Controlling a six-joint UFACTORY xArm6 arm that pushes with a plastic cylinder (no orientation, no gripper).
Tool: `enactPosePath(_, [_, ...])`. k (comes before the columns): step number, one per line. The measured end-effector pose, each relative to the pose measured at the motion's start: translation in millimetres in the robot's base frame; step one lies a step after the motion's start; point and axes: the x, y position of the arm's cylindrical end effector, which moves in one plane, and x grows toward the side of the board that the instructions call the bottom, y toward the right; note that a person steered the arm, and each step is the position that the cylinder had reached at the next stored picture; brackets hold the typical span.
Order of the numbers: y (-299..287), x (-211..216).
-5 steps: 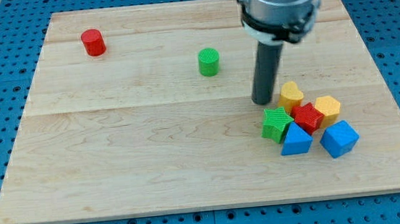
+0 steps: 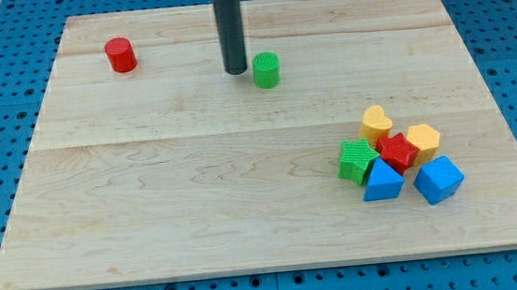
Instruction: Move the green circle close to yellow heart
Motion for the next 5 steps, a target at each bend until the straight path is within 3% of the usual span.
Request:
enactPosePath(1, [40.7, 10.2])
enactPosePath(2, [77.9, 55.0])
enactPosePath(5, [102.5, 19.0])
